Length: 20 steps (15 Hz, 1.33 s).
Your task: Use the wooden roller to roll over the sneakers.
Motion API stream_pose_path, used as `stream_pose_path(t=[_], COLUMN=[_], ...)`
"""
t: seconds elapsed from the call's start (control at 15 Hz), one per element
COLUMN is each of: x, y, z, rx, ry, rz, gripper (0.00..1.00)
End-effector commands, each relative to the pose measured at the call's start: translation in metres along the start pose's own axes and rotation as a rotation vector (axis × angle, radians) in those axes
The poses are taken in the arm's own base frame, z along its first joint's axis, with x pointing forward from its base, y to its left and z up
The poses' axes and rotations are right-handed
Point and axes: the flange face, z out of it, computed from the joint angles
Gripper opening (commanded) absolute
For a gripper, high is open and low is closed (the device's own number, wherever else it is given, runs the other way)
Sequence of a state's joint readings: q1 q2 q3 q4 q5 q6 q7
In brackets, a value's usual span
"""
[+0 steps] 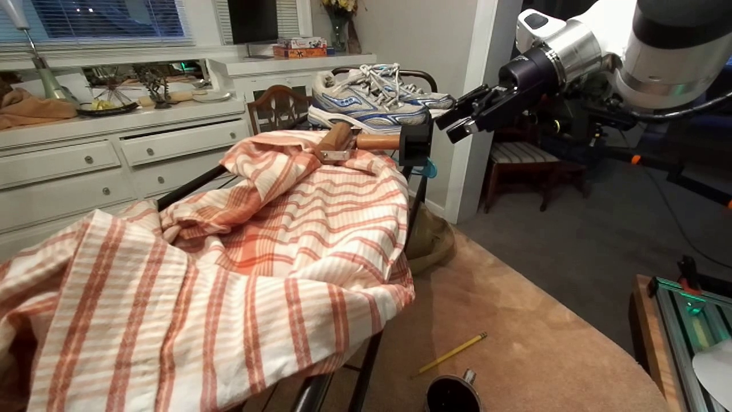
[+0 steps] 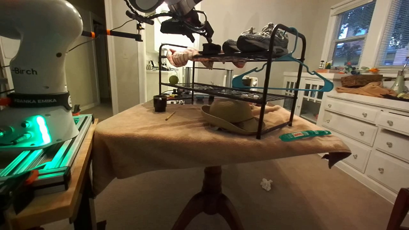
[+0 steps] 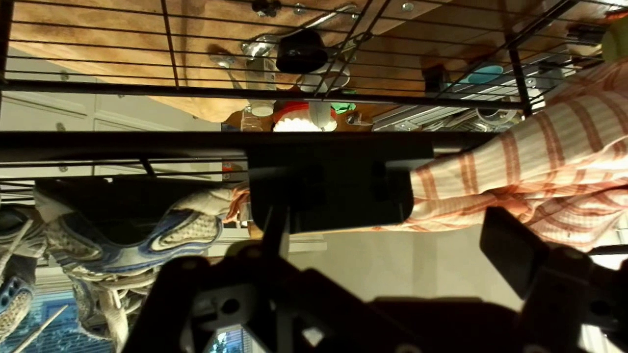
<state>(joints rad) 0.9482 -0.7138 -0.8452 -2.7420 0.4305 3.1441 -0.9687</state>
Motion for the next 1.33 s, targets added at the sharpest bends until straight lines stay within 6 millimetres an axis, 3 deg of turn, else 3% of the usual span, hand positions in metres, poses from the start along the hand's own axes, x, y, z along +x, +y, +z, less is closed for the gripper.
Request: stream_pose_path(t=[0.0, 0.53, 1.27], x=[-0.002, -0.011, -0.023], y=[-0.003, -0.015, -0.021], z=[0.006, 0.022, 0.027], rx=[-0.027, -0.081, -0.204], ry=[0.035, 0.045, 0.091], rz=[-0.030, -0.071, -0.064], gripper=[1.00, 1.00, 0.98])
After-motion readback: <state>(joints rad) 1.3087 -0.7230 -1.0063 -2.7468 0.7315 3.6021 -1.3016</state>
